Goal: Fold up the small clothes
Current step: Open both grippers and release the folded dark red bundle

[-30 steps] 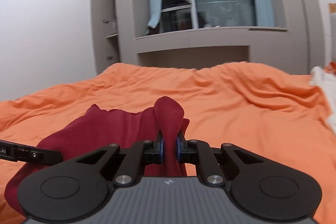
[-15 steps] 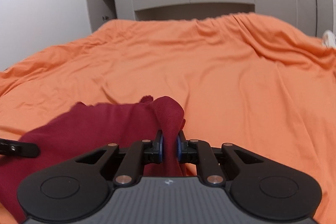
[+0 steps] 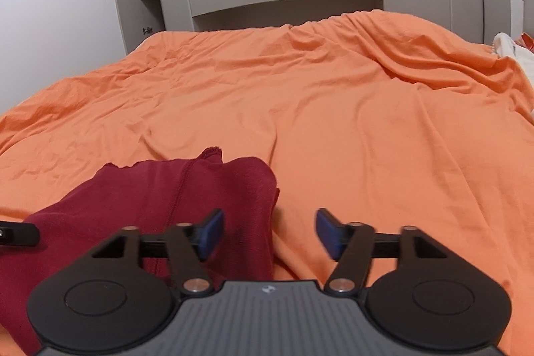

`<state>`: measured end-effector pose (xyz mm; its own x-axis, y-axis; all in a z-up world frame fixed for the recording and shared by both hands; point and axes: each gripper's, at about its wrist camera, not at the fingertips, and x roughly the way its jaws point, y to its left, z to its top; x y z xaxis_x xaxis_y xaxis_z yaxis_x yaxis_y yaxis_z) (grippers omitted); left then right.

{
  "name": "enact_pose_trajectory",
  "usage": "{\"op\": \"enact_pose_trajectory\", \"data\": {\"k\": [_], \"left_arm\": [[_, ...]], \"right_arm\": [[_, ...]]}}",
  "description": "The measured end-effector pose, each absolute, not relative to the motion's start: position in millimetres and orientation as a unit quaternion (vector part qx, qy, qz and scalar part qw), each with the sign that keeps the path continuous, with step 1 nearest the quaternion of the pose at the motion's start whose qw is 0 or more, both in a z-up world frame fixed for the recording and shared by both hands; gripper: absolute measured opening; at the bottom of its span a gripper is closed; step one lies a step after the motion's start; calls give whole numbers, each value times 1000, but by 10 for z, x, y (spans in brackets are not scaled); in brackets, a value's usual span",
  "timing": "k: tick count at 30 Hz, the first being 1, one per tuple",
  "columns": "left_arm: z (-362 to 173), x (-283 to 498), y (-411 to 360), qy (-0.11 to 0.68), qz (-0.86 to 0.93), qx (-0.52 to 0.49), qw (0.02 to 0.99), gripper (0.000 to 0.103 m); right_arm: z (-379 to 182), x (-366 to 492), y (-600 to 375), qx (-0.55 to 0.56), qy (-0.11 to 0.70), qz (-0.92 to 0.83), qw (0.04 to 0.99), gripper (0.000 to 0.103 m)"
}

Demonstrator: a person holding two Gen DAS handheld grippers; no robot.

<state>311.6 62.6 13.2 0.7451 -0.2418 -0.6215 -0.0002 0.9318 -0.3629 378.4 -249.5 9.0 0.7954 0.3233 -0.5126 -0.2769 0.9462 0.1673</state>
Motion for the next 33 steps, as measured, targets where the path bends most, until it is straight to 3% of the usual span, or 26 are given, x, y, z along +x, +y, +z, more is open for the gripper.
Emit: {"op": "enact_pose_trajectory", "data": {"k": [1, 4, 7, 14, 26, 33], "left_arm": [[148, 3106, 618, 349, -62, -170, 920, 77], [222, 3057, 597, 336, -54, -163, 926, 86], [290, 2999, 575, 322, -41, -159, 932, 99], [341, 2829, 464, 306, -34, -125, 943, 102], [80, 2566, 393, 314, -11, -112, 943, 102], [63, 2501, 295, 300, 7, -92, 949, 102]], "right_arm": [[110, 3755, -2499, 41, 274, 158, 948, 85], [183, 3633, -2509, 43, 260, 157, 952, 100], [263, 3474, -2492, 38, 246, 157, 956, 103], [409, 3100, -2387, 2, 211, 158, 965, 103], [233, 2572, -2095, -86, 237, 150, 956, 103], [234, 2392, -2149, -77, 235, 138, 959, 103]]}}
